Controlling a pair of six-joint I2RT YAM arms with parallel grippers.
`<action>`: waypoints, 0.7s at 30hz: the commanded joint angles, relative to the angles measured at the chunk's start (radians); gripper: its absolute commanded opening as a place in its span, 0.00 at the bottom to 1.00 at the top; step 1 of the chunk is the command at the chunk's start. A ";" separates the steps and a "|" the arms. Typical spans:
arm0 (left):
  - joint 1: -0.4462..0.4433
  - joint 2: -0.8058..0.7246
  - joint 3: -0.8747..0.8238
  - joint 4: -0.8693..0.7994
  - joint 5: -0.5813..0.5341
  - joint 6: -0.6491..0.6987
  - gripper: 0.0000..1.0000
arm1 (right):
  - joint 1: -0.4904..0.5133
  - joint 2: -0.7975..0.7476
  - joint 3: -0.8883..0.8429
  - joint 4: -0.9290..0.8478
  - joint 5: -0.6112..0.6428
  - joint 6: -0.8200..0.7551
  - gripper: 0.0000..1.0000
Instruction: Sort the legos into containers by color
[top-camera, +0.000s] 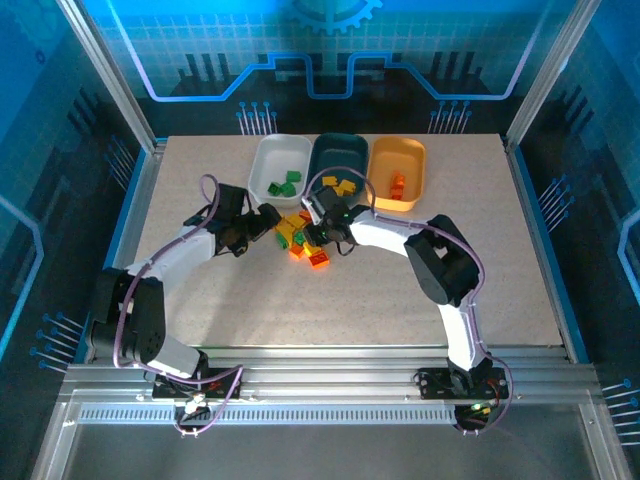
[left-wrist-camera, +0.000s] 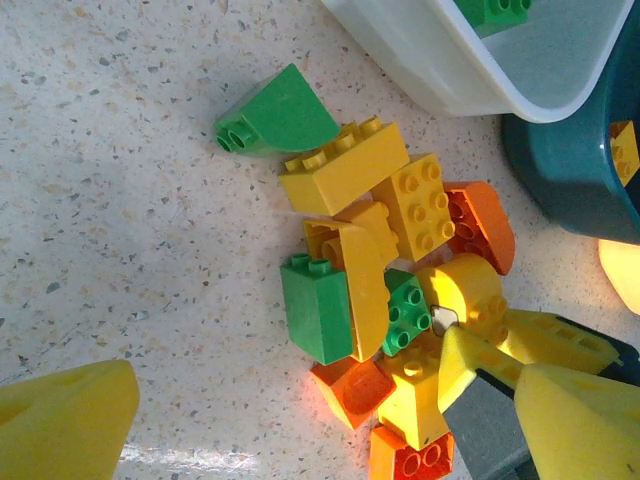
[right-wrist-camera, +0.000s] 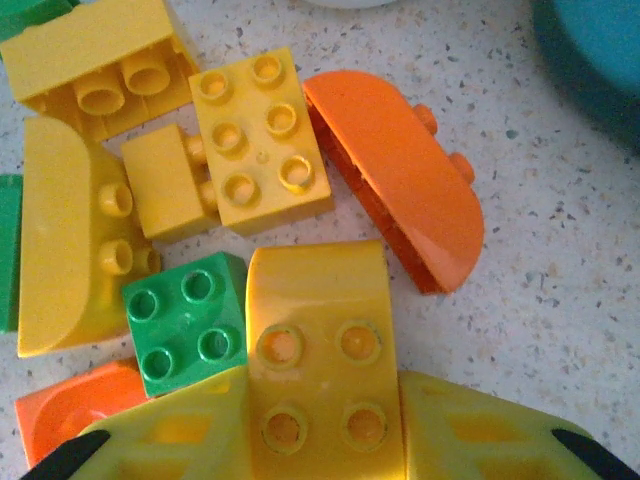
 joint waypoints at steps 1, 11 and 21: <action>0.009 -0.022 -0.008 -0.020 -0.011 0.032 0.98 | 0.008 -0.043 -0.031 -0.016 0.009 -0.015 0.36; 0.011 -0.035 -0.011 -0.017 -0.005 0.035 0.98 | 0.005 -0.130 -0.107 -0.008 0.016 -0.023 0.35; 0.011 -0.053 -0.031 -0.011 -0.003 0.028 0.98 | -0.054 -0.208 -0.158 0.008 -0.017 0.002 0.34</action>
